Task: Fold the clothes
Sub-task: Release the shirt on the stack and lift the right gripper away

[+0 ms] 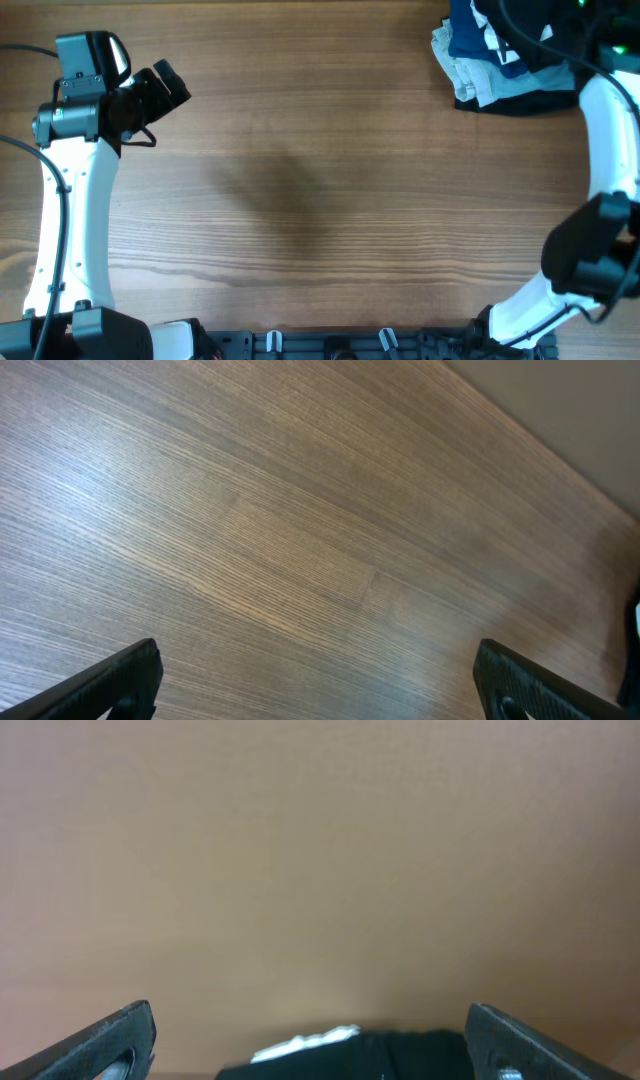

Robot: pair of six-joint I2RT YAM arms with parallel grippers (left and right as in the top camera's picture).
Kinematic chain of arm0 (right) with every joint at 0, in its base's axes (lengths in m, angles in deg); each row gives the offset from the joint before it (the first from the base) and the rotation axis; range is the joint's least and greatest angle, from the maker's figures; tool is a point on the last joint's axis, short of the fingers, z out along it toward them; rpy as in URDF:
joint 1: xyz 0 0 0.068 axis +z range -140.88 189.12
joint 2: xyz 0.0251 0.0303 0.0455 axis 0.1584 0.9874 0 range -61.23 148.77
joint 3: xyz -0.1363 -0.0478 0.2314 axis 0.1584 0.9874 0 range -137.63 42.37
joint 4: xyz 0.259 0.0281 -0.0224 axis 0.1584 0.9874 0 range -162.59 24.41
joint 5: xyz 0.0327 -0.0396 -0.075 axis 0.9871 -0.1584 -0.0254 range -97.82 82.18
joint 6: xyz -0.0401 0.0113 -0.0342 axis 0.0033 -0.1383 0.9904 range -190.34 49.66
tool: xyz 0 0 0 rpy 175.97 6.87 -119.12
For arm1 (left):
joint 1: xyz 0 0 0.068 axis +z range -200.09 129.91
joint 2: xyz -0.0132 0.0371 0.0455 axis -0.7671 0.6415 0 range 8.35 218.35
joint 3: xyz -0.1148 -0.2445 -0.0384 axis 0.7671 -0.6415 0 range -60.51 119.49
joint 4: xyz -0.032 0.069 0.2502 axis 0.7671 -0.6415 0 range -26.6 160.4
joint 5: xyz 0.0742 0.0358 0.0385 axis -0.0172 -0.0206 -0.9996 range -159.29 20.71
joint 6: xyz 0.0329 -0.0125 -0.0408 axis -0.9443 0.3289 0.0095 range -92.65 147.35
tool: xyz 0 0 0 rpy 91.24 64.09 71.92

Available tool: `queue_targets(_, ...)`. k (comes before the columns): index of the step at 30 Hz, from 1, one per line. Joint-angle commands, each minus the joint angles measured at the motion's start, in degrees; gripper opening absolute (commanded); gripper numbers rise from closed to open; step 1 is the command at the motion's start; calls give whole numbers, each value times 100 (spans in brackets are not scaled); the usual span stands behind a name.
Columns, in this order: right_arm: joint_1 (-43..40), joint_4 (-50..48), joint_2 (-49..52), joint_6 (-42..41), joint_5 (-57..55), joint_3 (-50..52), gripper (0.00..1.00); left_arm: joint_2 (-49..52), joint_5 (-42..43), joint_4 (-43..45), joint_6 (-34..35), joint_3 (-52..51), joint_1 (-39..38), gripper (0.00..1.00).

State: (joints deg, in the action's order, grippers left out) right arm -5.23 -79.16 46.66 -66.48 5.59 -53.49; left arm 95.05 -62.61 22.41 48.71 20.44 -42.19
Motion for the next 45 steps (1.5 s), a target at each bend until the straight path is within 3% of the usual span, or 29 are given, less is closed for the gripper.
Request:
queue_targets(1,-46,-310,640,-437,-505,-66,99,46,-13,17,52,-33,22,100)
queue_targets(7,-50,-444,1567,-739,-503,-68,99,46,-11,17,52,-33,20,100)
queue_targets(16,-101,457,3230,-1182,28,-68,99,46,-11,15,463,-33,20,100)
queue_targets(23,-264,745,3314,-1209,372,-70,99,46,-13,-46,461,-33,22,100)
queue_targets(29,-293,1294,2271,-997,597,-70,100,44,-13,-70,461,-33,22,100)
queue_targets(45,-293,3204,-2181,-675,723,-70,100,44,-15,-87,459,-33,22,100)
